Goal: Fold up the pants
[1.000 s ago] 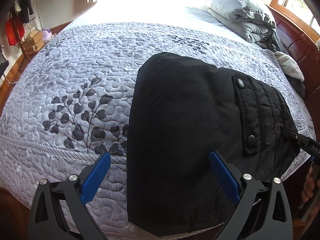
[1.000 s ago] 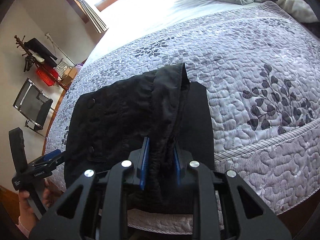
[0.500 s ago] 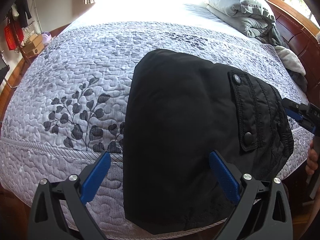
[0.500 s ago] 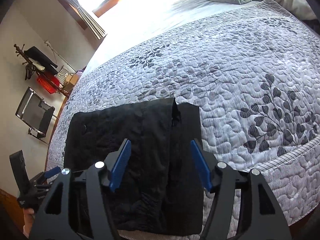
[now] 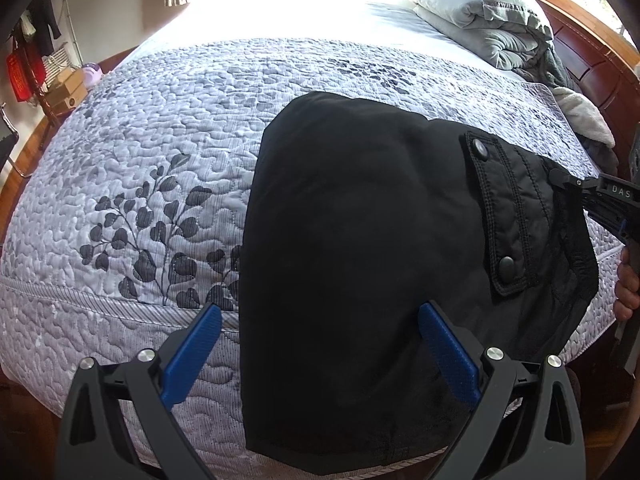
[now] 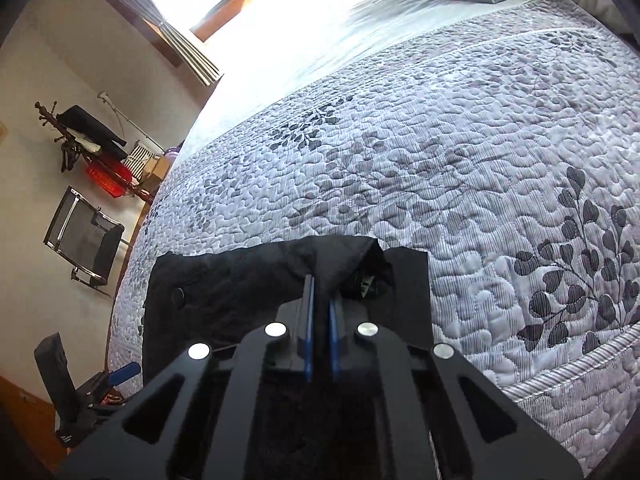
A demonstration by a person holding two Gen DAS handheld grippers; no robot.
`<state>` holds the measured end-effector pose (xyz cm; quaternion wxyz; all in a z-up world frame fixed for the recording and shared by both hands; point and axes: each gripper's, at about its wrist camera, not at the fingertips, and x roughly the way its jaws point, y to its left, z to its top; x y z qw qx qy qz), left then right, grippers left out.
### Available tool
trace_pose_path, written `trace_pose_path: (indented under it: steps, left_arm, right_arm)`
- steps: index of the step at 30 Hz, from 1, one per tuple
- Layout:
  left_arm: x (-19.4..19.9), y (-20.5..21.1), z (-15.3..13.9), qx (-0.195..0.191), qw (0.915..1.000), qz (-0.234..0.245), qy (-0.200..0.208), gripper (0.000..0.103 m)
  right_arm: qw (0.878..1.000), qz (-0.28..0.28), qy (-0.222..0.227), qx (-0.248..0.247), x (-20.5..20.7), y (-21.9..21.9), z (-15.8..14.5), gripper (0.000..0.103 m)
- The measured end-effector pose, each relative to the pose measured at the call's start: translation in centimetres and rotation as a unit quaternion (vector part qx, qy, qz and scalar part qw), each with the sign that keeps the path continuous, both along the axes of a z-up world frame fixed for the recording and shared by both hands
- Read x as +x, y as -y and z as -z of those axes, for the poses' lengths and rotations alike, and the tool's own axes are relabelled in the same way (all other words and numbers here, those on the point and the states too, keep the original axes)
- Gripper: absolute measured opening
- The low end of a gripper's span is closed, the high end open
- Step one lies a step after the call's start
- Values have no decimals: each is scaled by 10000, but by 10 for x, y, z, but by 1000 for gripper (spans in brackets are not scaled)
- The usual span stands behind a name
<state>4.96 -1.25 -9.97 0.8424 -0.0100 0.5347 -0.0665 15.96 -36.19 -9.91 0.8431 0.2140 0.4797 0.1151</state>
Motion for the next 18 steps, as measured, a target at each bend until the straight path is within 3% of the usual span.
trace_pose_path:
  steps: [4, 5, 9, 14, 18]
  left_arm:
    - [1, 6, 3, 21, 10000, 11, 4, 99]
    - [1, 6, 3, 22, 10000, 10, -4, 99]
    - [-1, 6, 3, 61, 10000, 28, -6, 99]
    - [-5, 7, 1, 134, 9999, 65, -5, 99]
    - [-11, 8, 1, 143, 9999, 52, 18, 99]
  right_arm:
    - [9996, 8, -207, -193, 2, -2, 16, 10]
    - [9995, 28, -199, -247, 0, -3, 17, 20]
    - [9994, 12, -71, -339, -21, 2, 6, 37]
    - [9987, -115, -73, -489, -65, 2, -2, 37]
    - [9984, -110, -230, -508, -97, 2, 4, 44]
